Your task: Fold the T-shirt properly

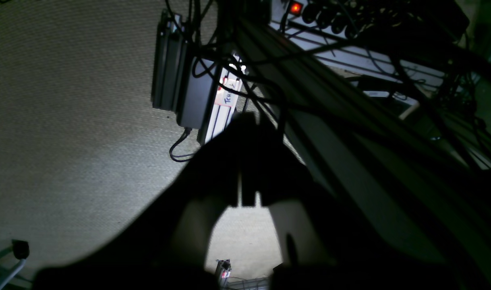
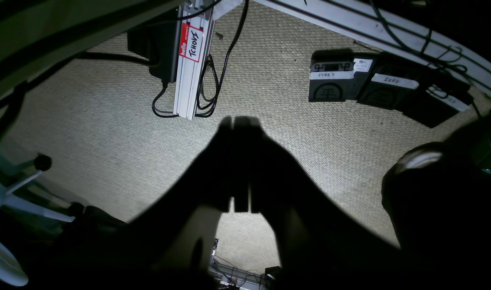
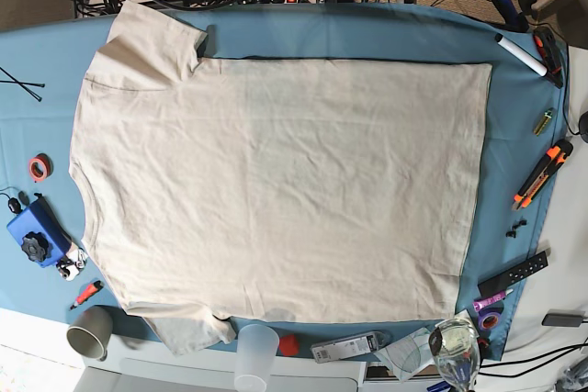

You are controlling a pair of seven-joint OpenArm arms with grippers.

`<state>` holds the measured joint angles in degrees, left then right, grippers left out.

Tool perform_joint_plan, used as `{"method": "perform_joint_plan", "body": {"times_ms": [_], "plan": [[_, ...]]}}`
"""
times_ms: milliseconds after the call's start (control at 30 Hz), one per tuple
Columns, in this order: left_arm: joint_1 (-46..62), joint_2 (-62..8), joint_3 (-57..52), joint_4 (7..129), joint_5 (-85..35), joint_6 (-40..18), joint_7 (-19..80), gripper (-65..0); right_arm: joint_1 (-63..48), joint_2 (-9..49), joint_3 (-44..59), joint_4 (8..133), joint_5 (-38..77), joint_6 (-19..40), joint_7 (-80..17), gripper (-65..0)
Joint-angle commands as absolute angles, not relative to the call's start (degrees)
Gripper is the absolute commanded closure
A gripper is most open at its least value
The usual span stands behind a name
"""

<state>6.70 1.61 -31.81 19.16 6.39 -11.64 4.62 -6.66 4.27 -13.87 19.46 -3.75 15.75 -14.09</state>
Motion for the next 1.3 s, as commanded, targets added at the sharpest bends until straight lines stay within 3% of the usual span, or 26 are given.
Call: {"method": "perform_joint_plan", "body": {"times_ms": [0,567,867,1033,1267], "plan": [[6.98,1.89,-31.64,19.51,6.37,-12.05,4.43,0.0,-6.68,4.43,-13.67,19.77,-3.44,16.23,-13.89,0.0],[7.05,1.72,-31.64,19.51,6.39,-12.05,4.45,0.0,-6.68,4.45,-13.67,19.77,-3.46,16.23,-15.16,0.0],[11.94,-2.79,-31.64,22.46,6.33,-13.54,4.45,0.0,-7.73,7.49,-13.67,20.38,-3.44,16.21,-18.74,0.0],[17.34,-4.89,-31.64,28.49,0.40,-13.50,4.73,0.0,-12.80,11.70,-13.67,28.29,-3.38,16.16,-20.82,0.0],[27.00,-5.13,-31.64,43.18,-11.70,-13.54,10.44,0.0,-25.78,19.57,-13.23,48.36,3.49,15.97,-27.16,0.0]]}}
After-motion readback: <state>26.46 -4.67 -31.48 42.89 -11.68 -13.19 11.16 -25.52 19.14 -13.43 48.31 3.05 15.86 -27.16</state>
